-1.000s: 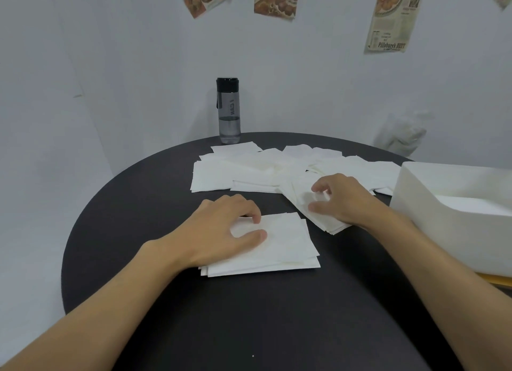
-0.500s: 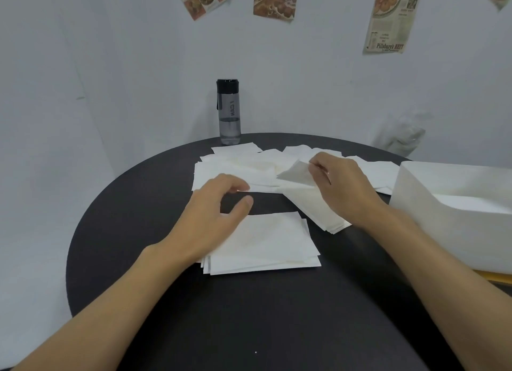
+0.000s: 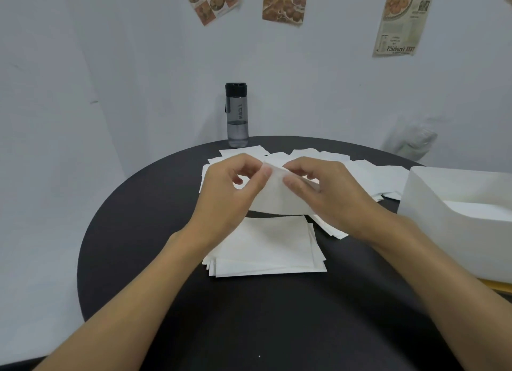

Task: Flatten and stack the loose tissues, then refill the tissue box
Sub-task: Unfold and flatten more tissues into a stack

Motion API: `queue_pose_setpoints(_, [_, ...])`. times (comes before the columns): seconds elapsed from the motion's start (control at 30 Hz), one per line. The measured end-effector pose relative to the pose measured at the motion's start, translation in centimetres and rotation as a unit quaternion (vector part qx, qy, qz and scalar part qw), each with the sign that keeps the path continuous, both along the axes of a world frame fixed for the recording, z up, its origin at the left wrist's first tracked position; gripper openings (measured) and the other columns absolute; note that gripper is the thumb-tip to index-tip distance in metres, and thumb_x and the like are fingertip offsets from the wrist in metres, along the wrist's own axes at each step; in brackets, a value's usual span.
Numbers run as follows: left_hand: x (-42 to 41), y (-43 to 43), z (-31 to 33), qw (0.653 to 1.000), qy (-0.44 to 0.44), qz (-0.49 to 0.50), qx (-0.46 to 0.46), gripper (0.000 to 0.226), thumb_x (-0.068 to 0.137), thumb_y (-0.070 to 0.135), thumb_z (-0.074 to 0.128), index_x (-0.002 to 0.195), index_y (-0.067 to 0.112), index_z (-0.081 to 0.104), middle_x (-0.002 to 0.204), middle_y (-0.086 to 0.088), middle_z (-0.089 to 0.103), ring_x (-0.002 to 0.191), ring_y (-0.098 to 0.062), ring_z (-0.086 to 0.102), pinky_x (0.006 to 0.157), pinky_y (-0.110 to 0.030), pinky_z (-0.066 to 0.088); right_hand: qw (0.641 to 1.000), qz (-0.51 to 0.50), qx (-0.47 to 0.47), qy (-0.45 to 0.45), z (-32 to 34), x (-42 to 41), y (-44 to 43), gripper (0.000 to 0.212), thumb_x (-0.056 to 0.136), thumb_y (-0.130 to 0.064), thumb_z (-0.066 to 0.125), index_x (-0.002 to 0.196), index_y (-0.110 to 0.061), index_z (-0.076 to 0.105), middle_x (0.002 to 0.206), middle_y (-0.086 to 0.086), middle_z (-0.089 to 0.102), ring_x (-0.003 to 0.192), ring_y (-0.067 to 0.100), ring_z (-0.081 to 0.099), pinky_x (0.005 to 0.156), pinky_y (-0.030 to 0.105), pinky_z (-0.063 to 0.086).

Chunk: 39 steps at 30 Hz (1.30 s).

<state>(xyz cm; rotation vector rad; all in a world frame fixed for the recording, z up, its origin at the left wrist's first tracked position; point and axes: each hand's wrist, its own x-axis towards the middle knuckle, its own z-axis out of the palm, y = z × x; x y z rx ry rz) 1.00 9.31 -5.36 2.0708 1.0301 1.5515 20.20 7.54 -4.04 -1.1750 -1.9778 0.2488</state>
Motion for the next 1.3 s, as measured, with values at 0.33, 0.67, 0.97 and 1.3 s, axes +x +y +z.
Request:
queue_pose_setpoints(0.33, [-2.9,0.5,0.1,0.978,-0.187,-0.026,-0.086,0.012,0.087,0.023,0.074,0.097,0.017,0.069,0.082,-0.008,0.071,0.074,-0.022,0.060,0.071,-0.037,0.049,0.998,-0.031,0.006,0.047,1.0,0.8,-0.2,0.008,0.095,-0.019,0.064,0.090,-0.020,0.070,0.092,-0.012,0.071,0.089,0.001,0.063,0.078,0.011,0.045])
queue_pose_setpoints(0.67, [-3.9,0.3,-0.4,0.980,0.005,-0.033,-0.196,0.017,0.088,0.010,0.074,0.100,0.020,0.067,0.076,-0.003,0.073,0.062,-0.019,0.048,0.058,-0.025,0.040,0.973,0.028,-0.231,0.005,-0.7,0.5,0.4,0.008,0.091,-0.024,0.069,0.094,-0.017,0.070,0.052,-0.011,0.047,0.046,0.006,0.037,0.046,0.018,0.032])
queue_pose_setpoints(0.97, [-4.6,0.7,-2.0,0.946,0.255,-0.045,-0.198,0.014,0.083,0.035,0.074,0.095,0.040,0.068,0.097,0.020,0.064,0.087,0.002,0.059,0.075,-0.016,0.044,0.964,0.016,-0.243,-0.111,-2.2,1.3,1.2,0.022,0.082,-0.039,0.077,0.100,-0.030,0.069,0.090,-0.009,0.062,0.071,0.000,0.052,0.065,0.016,0.042])
queue_pose_setpoints(1.3, [-4.1,0.7,-2.6,0.919,0.330,-0.080,-0.202,0.040,0.070,0.068,0.066,0.108,0.056,0.060,0.119,0.036,0.052,0.121,0.011,0.045,0.117,-0.039,0.029,0.977,-0.093,-0.158,-0.107,-3.0,1.9,2.4,0.015,0.092,-0.036,0.065,0.101,-0.026,0.068,0.106,-0.010,0.061,0.101,0.009,0.054,0.088,0.025,0.044])
